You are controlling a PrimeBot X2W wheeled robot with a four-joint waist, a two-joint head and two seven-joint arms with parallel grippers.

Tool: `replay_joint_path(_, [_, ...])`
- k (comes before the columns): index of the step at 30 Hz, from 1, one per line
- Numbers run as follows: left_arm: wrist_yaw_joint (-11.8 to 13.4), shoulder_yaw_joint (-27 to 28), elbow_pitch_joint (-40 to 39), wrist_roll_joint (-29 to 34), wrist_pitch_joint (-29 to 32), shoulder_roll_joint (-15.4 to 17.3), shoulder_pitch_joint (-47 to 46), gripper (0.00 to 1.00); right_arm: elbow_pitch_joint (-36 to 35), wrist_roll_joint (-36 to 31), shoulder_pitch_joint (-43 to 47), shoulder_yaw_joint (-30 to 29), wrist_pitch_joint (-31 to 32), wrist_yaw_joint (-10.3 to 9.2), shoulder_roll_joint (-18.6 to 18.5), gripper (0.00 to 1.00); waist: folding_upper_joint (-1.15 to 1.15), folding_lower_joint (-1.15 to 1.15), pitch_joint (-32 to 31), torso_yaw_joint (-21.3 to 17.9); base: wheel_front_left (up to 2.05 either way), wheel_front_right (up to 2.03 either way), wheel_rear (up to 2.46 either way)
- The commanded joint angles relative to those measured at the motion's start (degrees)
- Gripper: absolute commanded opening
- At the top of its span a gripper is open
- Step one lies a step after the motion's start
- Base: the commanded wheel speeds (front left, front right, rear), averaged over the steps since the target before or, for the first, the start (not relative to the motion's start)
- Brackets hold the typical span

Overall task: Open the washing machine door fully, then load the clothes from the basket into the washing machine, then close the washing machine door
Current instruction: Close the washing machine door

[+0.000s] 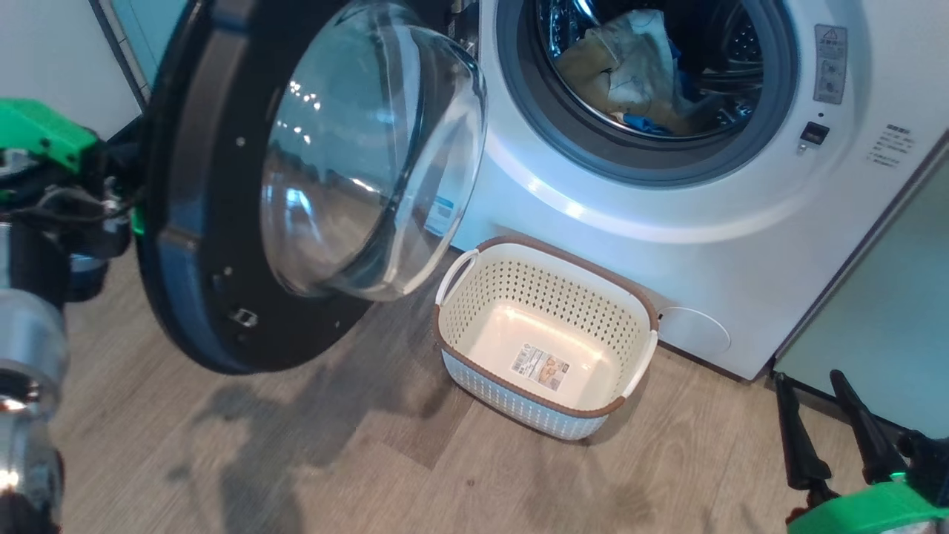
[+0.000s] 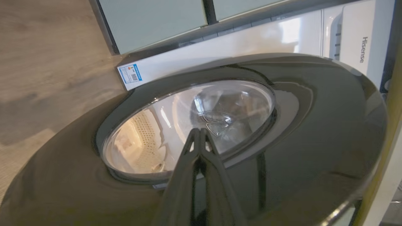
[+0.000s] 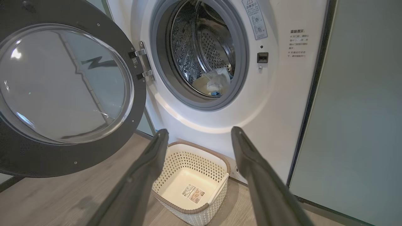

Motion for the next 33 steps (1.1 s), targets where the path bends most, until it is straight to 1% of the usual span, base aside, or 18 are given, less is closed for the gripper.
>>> replay_joint_path(1, [-0.6,0.9,-2.6,-0.5,0.8,1.3,-1.4,0.0,-1.6,-0.1,-1.2,0.5,-0.4,0.01,-0.7,1.0,0.0,0.01,-0.1,-0.1,0.0,0.0,0.0])
replay_joint_path(10, [-2.0,0.1,-6.1,-2.0,4.8,-3.7,1.1,0.0,-1.6,-0.1,-1.2,0.0,-0.4,0.01,-0.3,1.0,0.0,0.01,-0.7,-1.1,0.0,0.0,0.0])
replay_joint_path(17, [-2.0,-0.3,-9.2,-2.9,6.4,-7.2,2.5,0.0,-1.7,-0.1,-1.3,-0.4,-0.4,0.01,-0.2,1.0,0.0,0.01,-0.7,-3.0,0.0,0.0,0.0])
replay_joint_path(24, [-1.2,-0.7,-12.2,-3.4,7.7,-9.3,4.0,0.0,-1.5,-0.2,-2.1,-0.2,-0.4,0.01,-0.1,1.0,0.0,0.01,-0.4,-7.7,0.0,0.0,0.0])
replay_joint_path(31, [-1.1,-0.8,-15.9,-3.8,7.8,-11.1,6.5,0.0,-1.4,-0.2,-1.8,-0.7,-0.4,0.01,-0.5,1.0,0.0,0.01,-0.2,-13.3,0.0,0.0,0.0])
replay_joint_path(32, [-1.1,-0.8,-15.9,-3.8,7.8,-11.1,6.5,0.0,-1.4,-0.2,-1.8,-0.7,-0.4,0.01,-0.5,1.0,0.0,0.01,-0.2,-13.3,0.0,0.0,0.0])
replay_joint_path(33, [-1.1,-0.8,-16.5,-3.9,7.8,-11.3,6.8,0.0,-1.4,-0.2,-1.7,-0.8,-0.4,0.01,-0.5,1.0,0.0,0.01,-0.2,-14.1,0.0,0.0,0.0])
